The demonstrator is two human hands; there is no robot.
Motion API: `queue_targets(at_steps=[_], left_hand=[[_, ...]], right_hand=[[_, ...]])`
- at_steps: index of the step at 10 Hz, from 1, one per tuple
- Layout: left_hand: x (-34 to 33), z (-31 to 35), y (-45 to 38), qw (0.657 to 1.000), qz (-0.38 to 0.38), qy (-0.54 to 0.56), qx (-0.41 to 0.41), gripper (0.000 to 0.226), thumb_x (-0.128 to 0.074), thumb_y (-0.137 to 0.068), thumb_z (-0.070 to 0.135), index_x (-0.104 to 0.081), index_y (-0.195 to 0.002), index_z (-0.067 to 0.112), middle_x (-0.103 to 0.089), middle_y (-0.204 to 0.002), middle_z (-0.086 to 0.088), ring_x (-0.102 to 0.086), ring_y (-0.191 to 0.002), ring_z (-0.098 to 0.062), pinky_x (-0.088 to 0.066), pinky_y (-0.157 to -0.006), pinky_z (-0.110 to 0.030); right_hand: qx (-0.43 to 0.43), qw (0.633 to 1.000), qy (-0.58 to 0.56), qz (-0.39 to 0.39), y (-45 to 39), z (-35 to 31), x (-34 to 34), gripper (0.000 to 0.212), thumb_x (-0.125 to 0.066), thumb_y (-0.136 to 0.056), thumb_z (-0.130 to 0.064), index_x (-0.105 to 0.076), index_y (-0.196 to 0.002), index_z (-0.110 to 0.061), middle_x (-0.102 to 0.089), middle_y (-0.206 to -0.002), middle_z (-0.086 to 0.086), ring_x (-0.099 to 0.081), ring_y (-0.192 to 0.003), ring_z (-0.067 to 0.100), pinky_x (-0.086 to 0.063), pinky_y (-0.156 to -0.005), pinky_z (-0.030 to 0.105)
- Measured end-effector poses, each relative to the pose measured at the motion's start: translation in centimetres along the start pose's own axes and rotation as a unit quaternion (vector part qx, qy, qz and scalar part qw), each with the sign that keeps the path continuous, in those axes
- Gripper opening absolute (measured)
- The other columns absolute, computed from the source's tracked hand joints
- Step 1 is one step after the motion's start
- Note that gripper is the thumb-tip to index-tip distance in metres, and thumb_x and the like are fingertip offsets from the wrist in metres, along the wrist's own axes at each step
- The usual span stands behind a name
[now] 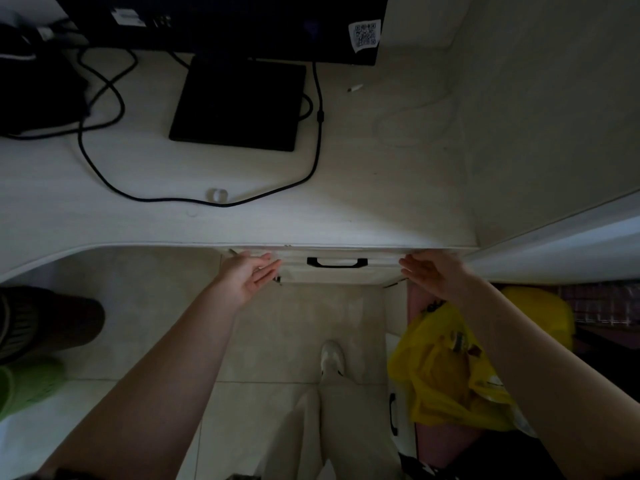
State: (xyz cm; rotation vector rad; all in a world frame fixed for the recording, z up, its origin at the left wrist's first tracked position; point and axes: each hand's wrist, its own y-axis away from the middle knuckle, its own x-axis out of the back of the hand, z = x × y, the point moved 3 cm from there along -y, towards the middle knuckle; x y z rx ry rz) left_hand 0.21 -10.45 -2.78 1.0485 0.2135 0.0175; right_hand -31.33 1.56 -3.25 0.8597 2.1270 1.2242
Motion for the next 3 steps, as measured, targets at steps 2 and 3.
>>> queue_targets(at_steps=[2, 3], left_hand=[[0.5, -1.1, 3.1, 0.984, 0.015, -0.17, -0.055, 0.066, -0.058, -0.09, -0.003, -0.028, -0.147, 0.011, -0.062, -0.118, -0.019, -0.067, -0.078, -0.025, -0.057, -0.062, -0.029], [1.3, -3.0, 4.5, 0.941, 0.024, -0.324, -0.094, 0.056, -0.062, -0.09, 0.006, -0.041, -0.141, 0.014, -0.065, -0.106, -0.017, -0.065, -0.069, -0.02, -0.052, -0.063, -0.03]], right_hand=[[0.015, 0.995, 0.089, 0.029, 1.5, 2.0, 0.3, 0.025, -0.041, -0.097, 0.001, -0.046, -0.073, -0.007, -0.052, -0.073, 0.008, -0.056, -0.057, 0.014, -0.051, -0.06, 0.025], [0.026, 0.965, 0.258, 0.034, 3.0, 4.1, 0.4, 0.027, -0.044, -0.094, -0.003, -0.045, -0.069, -0.015, -0.05, -0.064, 0.001, -0.051, -0.051, 0.01, -0.044, -0.038, 0.018]])
